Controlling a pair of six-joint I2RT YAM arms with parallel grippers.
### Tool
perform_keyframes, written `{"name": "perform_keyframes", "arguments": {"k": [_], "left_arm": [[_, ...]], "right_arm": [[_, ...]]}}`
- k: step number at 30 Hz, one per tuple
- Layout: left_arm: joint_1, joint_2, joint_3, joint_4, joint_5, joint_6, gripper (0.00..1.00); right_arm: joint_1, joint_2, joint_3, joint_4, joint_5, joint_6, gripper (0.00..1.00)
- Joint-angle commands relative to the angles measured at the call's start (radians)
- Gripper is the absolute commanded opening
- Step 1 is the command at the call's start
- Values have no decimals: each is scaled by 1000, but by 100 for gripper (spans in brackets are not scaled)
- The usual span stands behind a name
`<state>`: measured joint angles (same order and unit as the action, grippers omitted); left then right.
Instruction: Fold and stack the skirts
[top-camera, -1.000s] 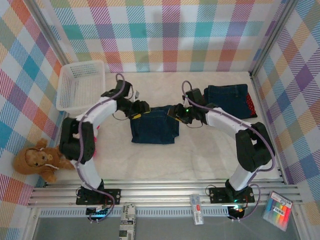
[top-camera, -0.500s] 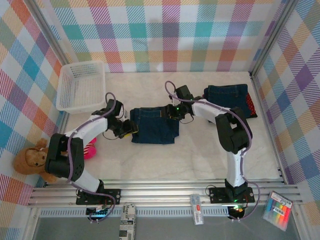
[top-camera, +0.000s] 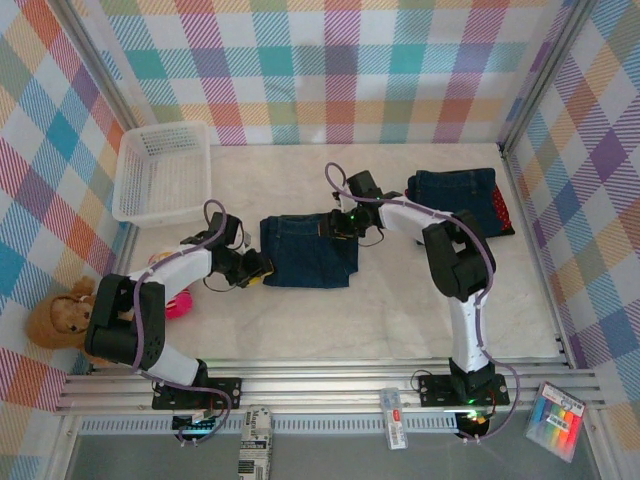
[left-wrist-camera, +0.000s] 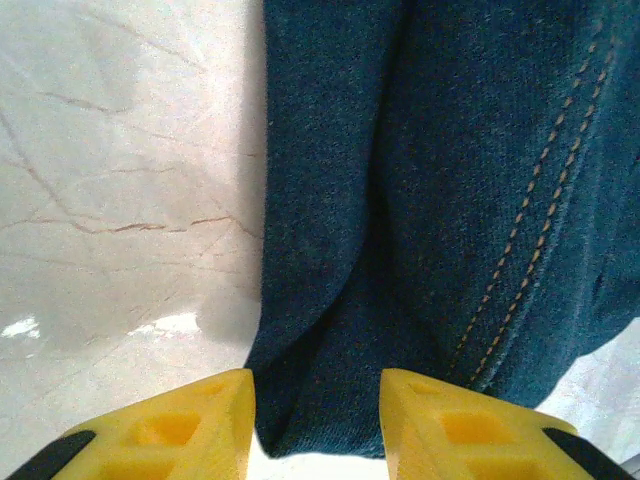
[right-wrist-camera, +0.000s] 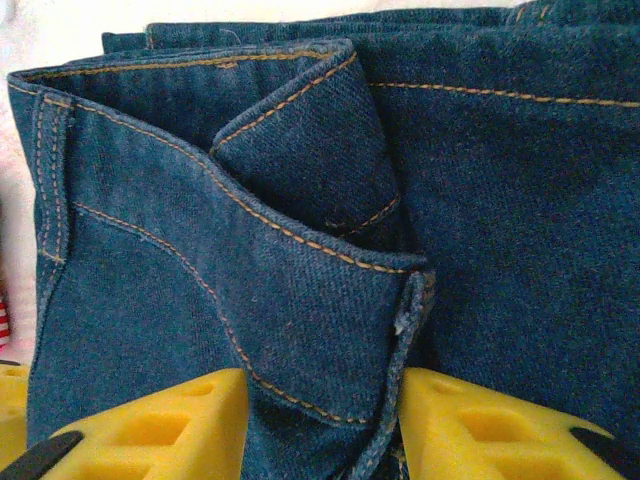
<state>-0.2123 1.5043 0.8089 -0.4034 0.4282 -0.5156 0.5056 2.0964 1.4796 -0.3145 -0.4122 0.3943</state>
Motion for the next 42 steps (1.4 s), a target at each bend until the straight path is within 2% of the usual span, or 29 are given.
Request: {"name": "perform_keyframes", "arguments": {"k": [1,5,7,9,12,17,20,26,29,34,38,39,42], "left_arm": [[11,24,-23,72,85,-29,39],[11,56,-57,173,153,-88,38],[11,56,-69,192,156,-107,34],[11,48,-71,178,119,-115,20],[19,10,-76,134,22,-138,0],[66,-137,-153,92,-89,-277,0],[70,-188,-188,105,-91,-360,0],[70,-123,-156,113,-57,-436,0],[69,-74,-121,91,-79,-443,0],[70,-24,-144,94,-92,-454,0],[68,-43,-135,51,-89,-416,25],[68,-71,-118,8,-114,-397,32],[69,-190,-55,-133,-248,-346,44]], "right_arm": [[10,16,36,4,-36,-21,42],[14,20,44,7,-40,-20,37],[16,19,43,16,-43,-18,28],[17,3,41,24,-35,-14,17],[14,-82,5,57,24,-12,9],[-8,-199,-56,110,97,9,3],[-9,-212,-62,149,88,3,2],[-12,-64,98,135,37,-14,3],[-14,41,207,96,11,-34,4],[-19,176,312,23,39,-80,5],[-18,224,359,1,-16,-94,6],[-18,227,367,-3,-26,-92,6],[-18,226,373,-3,-46,-91,7]]}}
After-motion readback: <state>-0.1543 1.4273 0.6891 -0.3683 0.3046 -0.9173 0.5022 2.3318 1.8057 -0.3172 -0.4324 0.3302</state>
